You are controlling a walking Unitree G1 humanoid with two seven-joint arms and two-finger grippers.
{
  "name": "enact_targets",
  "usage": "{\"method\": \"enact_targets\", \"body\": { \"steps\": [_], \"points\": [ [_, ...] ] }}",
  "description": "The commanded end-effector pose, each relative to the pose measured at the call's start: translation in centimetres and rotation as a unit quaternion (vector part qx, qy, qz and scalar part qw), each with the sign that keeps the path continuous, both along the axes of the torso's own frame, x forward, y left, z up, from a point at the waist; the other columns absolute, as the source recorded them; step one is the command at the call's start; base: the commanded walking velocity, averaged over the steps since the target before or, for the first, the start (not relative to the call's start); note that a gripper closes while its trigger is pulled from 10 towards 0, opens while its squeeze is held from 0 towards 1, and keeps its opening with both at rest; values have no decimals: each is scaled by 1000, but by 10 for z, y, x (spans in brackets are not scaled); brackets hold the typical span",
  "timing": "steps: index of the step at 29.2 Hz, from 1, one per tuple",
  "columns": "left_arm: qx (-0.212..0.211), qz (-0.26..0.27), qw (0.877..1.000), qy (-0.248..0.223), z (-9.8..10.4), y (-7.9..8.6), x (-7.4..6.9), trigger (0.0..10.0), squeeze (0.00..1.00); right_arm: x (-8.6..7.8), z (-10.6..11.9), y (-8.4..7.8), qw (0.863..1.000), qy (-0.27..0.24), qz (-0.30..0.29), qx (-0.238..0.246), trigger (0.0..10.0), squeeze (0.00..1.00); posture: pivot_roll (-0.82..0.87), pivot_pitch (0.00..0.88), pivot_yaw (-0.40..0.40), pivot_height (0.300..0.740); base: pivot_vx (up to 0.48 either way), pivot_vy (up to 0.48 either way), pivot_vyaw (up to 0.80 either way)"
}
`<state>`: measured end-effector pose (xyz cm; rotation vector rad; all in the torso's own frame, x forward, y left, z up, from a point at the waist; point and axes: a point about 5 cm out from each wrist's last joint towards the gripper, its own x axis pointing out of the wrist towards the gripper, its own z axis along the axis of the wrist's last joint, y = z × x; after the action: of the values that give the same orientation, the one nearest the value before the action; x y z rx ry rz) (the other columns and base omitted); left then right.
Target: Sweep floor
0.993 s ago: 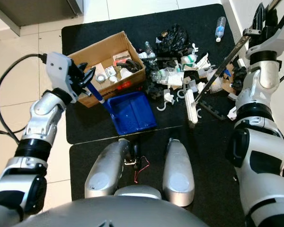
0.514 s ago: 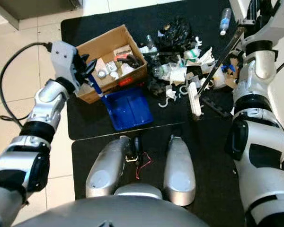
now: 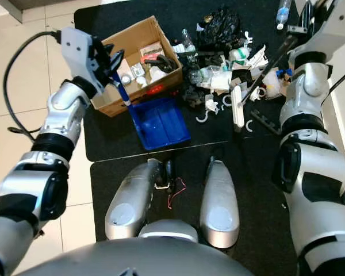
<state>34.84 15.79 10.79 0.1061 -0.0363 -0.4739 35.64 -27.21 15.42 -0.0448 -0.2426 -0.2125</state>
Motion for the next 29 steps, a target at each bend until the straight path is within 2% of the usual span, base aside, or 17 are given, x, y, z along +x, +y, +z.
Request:
{"method": "enact_targets", "body": {
  "steps": [1,11,16,20,23,29],
  "points": [
    [0,-29,1000,4,-7,-15,-4,10000,0,-4,-14,1,999,32,-6,-4,10000,0,114,290,86,740,0,0,0],
    [35,-60,997,-42,-4,-30,-7,10000,0,-3,-13,1,1000,27,-13,2,10000,0,102,291,89,740,0,0,0],
    [12,-71,995,-62,-2,-43,-12,10000,0,-3,-8,-3,1000,23,-19,-3,10000,0,71,294,91,740,0,0,0],
    [9,-71,995,-75,0,-44,-14,10000,0,-3,-8,-4,1000,23,-19,-6,10000,0,63,292,88,740,0,0,0],
    [10,-51,995,-86,-4,-38,-19,10000,0,-3,-8,-5,1000,24,-18,-8,10000,0,62,290,86,740,0,0,0],
    [4,-42,995,-85,-3,-40,-15,10000,0,-2,-7,-4,1000,26,-14,-11,10000,0,59,283,73,740,0,0,0]
  ]
}}
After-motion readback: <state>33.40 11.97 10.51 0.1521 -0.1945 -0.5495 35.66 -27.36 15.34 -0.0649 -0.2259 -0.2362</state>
